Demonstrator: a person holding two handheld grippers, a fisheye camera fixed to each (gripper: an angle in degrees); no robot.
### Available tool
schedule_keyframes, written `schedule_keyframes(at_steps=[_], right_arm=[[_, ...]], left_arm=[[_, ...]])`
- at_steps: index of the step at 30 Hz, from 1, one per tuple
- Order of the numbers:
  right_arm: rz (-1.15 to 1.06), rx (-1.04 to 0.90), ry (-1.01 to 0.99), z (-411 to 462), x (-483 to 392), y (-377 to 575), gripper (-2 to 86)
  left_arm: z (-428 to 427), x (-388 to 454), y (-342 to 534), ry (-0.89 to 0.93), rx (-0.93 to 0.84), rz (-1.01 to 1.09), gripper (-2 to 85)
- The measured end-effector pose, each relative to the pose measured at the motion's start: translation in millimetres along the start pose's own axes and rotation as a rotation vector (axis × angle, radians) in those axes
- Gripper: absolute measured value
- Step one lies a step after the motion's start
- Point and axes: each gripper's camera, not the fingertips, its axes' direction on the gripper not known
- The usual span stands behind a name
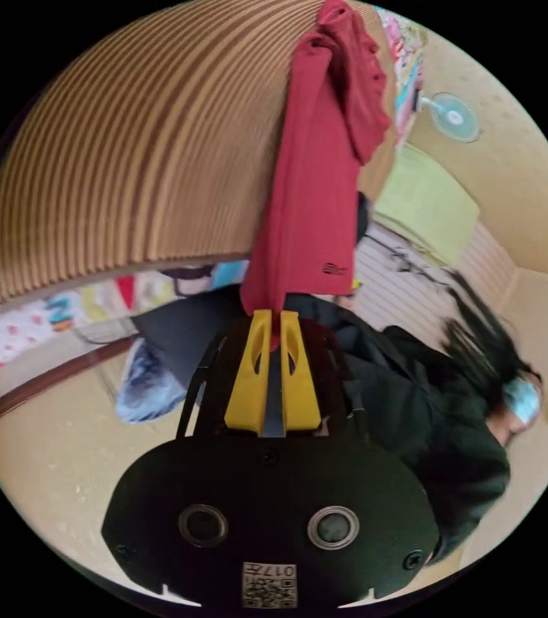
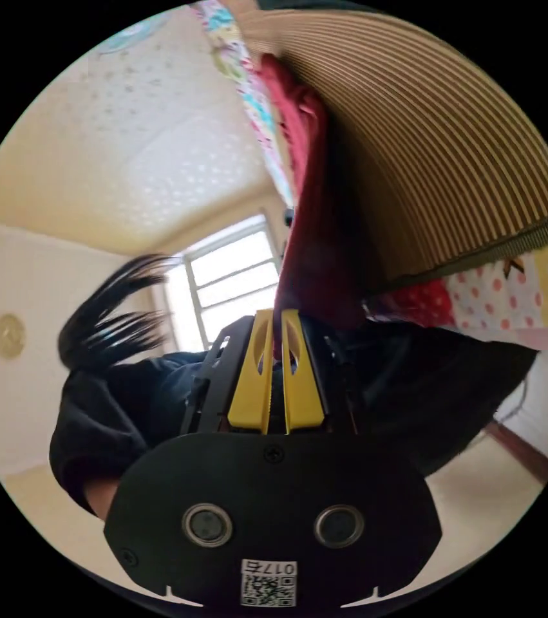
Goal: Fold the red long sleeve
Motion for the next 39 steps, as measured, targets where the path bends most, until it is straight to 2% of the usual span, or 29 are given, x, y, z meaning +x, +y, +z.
schedule_keyframes(at_steps=[2,4,6,8,12,15,17,19,21,24,26,29,31,33,35,39], right_arm=[[-0.157,0.088,-0.166,-13.3,-32.9,9.5,2.9],[-0.259,0.108,-0.26,-14.8,-53.7,4.6,2.8],[-0.335,0.096,-0.324,-11.2,-69.4,-16.3,2.8],[-0.395,0.093,-0.292,-1.3,-88.4,-67.3,2.8],[-0.41,0.125,-0.198,24.8,-110.6,-179.8,2.8],[-0.31,0.236,-0.075,45.3,-120.1,-273.6,3.2],[-0.147,0.35,0.105,56.2,-116.7,-326.9,3.9],[-0.007,0.397,0.192,64.4,-108.3,-350.9,5.1],[0.02,0.442,0.239,75.4,-108.5,-361.2,6.3],[-0.047,0.432,0.359,103.8,-118.2,-364.7,4.1],[-0.119,0.288,0.632,144.3,-126.0,-359.7,2.1],[-0.19,0.133,0.97,201.6,-123.0,-344.3,1.2],[-0.241,0.066,1.113,232.7,-118.7,-334.6,1.0],[-0.302,0.022,1.26,261.3,-116.0,-326.8,0.9],[-0.367,-0.031,1.437,295.1,-110.0,-321.3,0.7],[-0.334,-0.157,1.567,320.1,-78.2,-321.7,0.5]], left_arm=[[-6.2,-2.1,35.6,0.373,0.068,0.14,0.8],[-16.1,3.8,51.8,0.515,0.18,0.244,0.9],[-28.8,12.5,55.9,0.599,0.333,0.343,1.0],[-42.7,24.1,33.6,0.691,0.474,0.44,1.2],[-68.5,43.0,-47.0,0.75,0.596,0.488,1.7],[-97.7,57.6,-123.9,0.721,0.718,0.408,2.6],[-120.0,59.2,-171.1,0.664,0.843,0.225,4.3],[-135.5,63.4,-193.4,0.581,0.918,0.159,7.7],[-147.7,66.6,-204.8,0.495,0.972,0.137,10.0],[-148.9,61.4,-207.8,0.239,0.967,0.034,11.4],[-132.3,52.8,-199.4,-0.123,0.899,-0.061,12.3],[-95.3,24.8,-185.1,-0.453,0.835,-0.177,14.9],[-76.7,-1.5,-181.3,-0.48,0.813,-0.229,16.9],[-63.4,-31.1,-181.3,-0.404,0.815,-0.275,18.0],[-50.9,-68.1,-188.9,-0.243,0.834,-0.333,18.5],[-39.8,-110.1,-202.8,-0.08,0.906,-0.433,15.6]])
